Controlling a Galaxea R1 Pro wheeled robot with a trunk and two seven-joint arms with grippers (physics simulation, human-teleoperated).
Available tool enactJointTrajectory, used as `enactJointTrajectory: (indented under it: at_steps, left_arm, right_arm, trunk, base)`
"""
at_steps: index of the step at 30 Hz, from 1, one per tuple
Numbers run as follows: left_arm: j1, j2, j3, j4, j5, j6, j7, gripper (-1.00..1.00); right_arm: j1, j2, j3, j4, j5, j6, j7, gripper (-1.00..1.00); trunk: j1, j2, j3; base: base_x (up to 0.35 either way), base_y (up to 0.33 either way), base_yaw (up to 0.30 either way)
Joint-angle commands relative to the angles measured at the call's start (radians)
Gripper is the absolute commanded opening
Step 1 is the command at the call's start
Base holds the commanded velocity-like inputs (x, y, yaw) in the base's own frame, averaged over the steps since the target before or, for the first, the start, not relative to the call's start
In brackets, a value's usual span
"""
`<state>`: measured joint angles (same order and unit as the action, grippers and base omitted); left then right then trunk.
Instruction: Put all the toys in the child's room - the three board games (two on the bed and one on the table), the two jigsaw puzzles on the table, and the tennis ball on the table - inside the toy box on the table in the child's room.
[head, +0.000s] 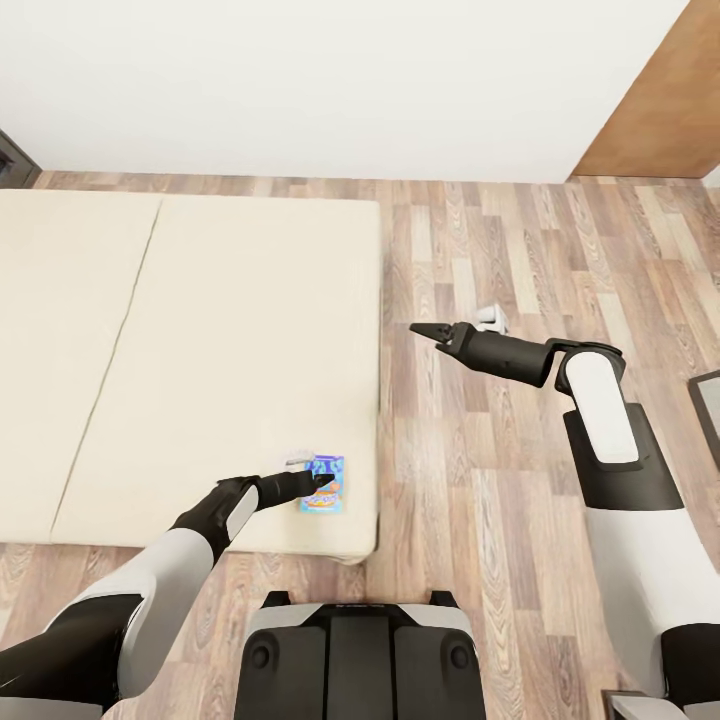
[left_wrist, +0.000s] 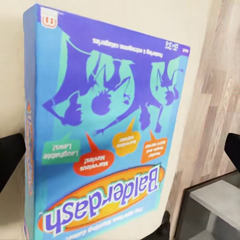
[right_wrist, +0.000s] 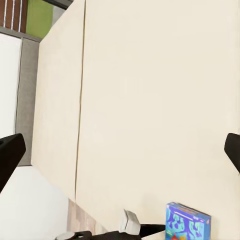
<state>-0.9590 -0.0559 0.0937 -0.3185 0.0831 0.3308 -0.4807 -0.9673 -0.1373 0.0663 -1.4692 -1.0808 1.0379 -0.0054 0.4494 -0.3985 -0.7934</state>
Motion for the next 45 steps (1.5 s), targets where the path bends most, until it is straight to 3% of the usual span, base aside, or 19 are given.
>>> enactJointTrajectory:
  at_steps: [1,23,45]
  left_arm:
    - [0.0,-0.001,0.008,-0.001,0.006,0.011,-0.002,1.0]
    - [0.0,-0.004,0.008,-0.001,0.006,0.01,-0.002,1.0]
    - [0.0,-0.004,0.008,-0.001,0.006,0.01,-0.002,1.0]
  right_arm:
    - [-0.001,-0.001,0.0,0.0,0.0,0.002,-0.001,1.0]
    - [-0.001,-0.002,0.001,0.0,-0.001,0.002,-0.001,1.0]
    - [-0.001,-0.001,0.003,0.001,0.001,0.001,-0.001,1.0]
  trunk:
    - [0.001,-0.002,-0.001]
    - [0.001,-0.002,-0.001]
    - [0.001,-0.002,-0.001]
  base:
    - [-0.002,-0.152,0.0]
    - [0.0,-0.128,0.0]
    - [0.0,-0.036,0.0]
